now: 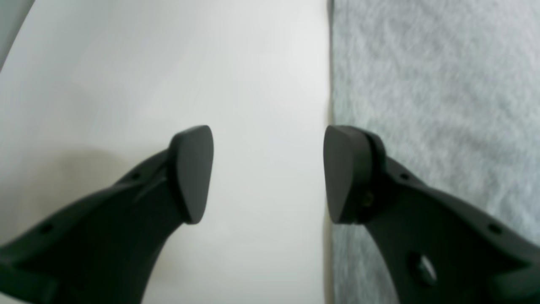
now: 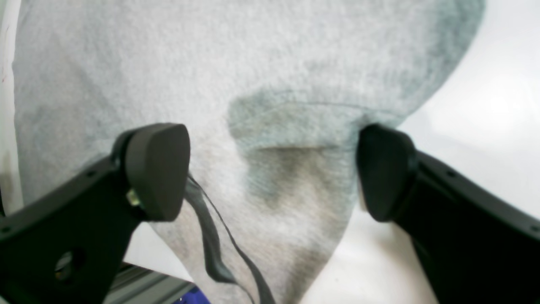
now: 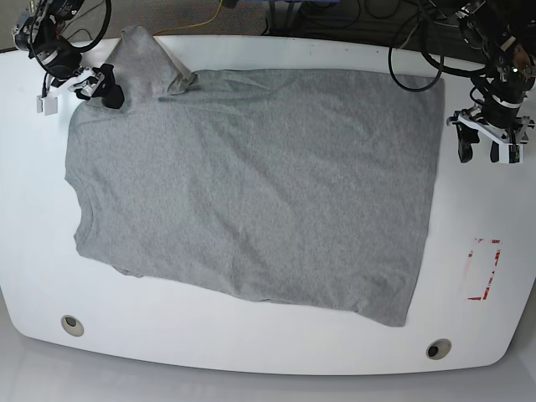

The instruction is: Layout the t-shirt on the table in an organized manner, then fold the t-shirt properly

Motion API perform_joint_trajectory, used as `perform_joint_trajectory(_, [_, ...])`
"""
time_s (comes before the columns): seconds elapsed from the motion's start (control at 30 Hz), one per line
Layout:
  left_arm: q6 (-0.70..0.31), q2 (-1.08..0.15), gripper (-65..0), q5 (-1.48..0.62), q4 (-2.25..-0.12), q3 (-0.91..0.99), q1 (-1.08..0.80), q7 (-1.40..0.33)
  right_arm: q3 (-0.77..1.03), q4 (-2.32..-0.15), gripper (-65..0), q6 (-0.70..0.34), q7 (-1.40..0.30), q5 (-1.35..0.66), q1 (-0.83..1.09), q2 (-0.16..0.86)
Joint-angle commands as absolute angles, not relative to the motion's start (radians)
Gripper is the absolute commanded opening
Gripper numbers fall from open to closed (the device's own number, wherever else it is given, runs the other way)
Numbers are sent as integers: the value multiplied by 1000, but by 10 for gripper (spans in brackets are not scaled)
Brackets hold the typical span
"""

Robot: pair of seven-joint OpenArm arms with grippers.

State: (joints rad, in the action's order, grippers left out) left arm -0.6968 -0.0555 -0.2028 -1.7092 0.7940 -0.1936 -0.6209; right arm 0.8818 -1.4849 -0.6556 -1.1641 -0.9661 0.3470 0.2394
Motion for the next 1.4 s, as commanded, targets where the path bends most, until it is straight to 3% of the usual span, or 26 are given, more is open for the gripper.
perform_joint_trajectory(0.0, [-698,-68,-263,-220,-1730,797,-189,-596,881,-1489,-66,-650,-1194,-943,352,243])
perform_joint_trajectory(0.13, [-698,-68,-263,-220,-1730,797,-194,-596,881,-1489,-69,-650,-1194,-941,351,243])
perform_joint_trajectory(0.27, [-698,-70,-263,-220,-1730,797,-206,-596,881,-1489,-139,-648,-1194,-941,351,243])
perform_joint_trajectory(0.37, [-698,-70,-263,-220,-1730,797,-208,-596,880,-1489,-241,-650,-1194,-941,348,243])
perform_joint_trajectory(0.6, [-698,-70,-263,-220,-1730,797,-213,-596,880,-1488,-563,-648,-1194,-938,335,246])
perform_joint_trajectory(0.67, [-698,-68,-263,-220,-1730,797,-223,-596,863,-1488,-613,-648,-1194,-938,335,249])
perform_joint_trajectory(1.37, [-698,-64,-258,-222,-1732,874,-268,-789,828,-1488,-636,-645,-1194,-938,331,265])
